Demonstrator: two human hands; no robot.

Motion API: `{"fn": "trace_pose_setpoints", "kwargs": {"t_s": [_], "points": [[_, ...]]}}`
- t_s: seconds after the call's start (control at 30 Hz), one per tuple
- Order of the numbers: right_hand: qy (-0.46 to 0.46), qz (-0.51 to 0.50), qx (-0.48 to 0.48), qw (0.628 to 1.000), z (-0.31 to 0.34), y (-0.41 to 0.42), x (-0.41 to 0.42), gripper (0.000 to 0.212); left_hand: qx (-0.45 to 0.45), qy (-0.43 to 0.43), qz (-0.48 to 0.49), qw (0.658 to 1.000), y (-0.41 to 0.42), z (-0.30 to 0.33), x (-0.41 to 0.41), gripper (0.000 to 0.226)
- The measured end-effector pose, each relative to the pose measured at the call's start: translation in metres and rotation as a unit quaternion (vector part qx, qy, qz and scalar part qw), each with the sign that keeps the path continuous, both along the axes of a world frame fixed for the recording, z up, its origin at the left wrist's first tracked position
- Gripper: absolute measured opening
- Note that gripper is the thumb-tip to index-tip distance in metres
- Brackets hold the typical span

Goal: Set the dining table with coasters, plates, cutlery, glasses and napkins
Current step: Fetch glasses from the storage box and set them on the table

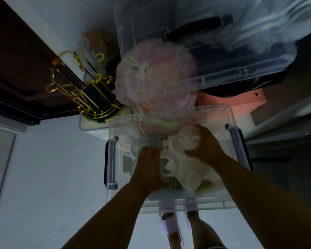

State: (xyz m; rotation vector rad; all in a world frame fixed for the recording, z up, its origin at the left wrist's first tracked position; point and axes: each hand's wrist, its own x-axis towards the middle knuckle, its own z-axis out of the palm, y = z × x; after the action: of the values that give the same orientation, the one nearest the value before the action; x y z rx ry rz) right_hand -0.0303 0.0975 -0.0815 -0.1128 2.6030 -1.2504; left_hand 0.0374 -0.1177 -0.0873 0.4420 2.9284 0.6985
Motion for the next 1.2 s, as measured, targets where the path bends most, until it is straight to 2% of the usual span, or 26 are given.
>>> {"fn": "trace_pose_setpoints", "kwargs": {"t_s": [0.1, 0.2, 0.3, 0.37, 0.5, 0.6, 0.73, 0.83, 1.07, 1.2], "points": [[0.003, -0.038, -0.051, 0.998, 0.034, 0.005, 0.012, 0.075, 0.02, 0.005, 0.041, 0.999, 0.0, 0.025, 0.0, 0.076], [0.027, -0.075, -0.101, 0.992, 0.071, 0.01, 0.027, 0.066, 0.097, -0.02, 0.075, 0.992, 0.0, 0.06, -0.005, 0.075], [0.061, -0.103, -0.116, 0.986, 0.111, 0.02, 0.046, 0.066, 0.148, 0.013, 0.085, 0.985, 0.011, 0.108, -0.012, 0.065], [0.091, -0.122, -0.12, 0.981, 0.14, 0.03, 0.057, 0.064, 0.157, 0.054, 0.073, 0.983, 0.023, 0.142, -0.017, 0.061], [0.162, -0.204, -0.113, 0.959, 0.194, 0.06, 0.085, 0.074, 0.206, 0.079, 0.019, 0.975, 0.062, 0.198, -0.028, 0.074], [0.22, -0.271, -0.096, 0.932, 0.232, 0.094, 0.113, 0.078, 0.274, 0.078, -0.012, 0.958, 0.108, 0.236, -0.026, 0.083], [0.287, -0.345, -0.087, 0.889, 0.271, 0.146, 0.163, 0.083, 0.351, 0.067, -0.055, 0.932, 0.18, 0.276, -0.008, 0.078], [0.33, -0.415, -0.053, 0.846, 0.296, 0.186, 0.207, 0.086, 0.386, 0.064, -0.126, 0.912, 0.24, 0.3, 0.007, 0.079], [0.365, -0.569, 0.018, 0.737, 0.329, 0.28, 0.319, 0.079, 0.404, 0.022, -0.275, 0.872, 0.39, 0.338, 0.066, 0.08], [0.351, -0.622, 0.041, 0.698, 0.335, 0.343, 0.38, 0.082, 0.379, 0.005, -0.321, 0.868, 0.479, 0.344, 0.108, 0.08]]}}
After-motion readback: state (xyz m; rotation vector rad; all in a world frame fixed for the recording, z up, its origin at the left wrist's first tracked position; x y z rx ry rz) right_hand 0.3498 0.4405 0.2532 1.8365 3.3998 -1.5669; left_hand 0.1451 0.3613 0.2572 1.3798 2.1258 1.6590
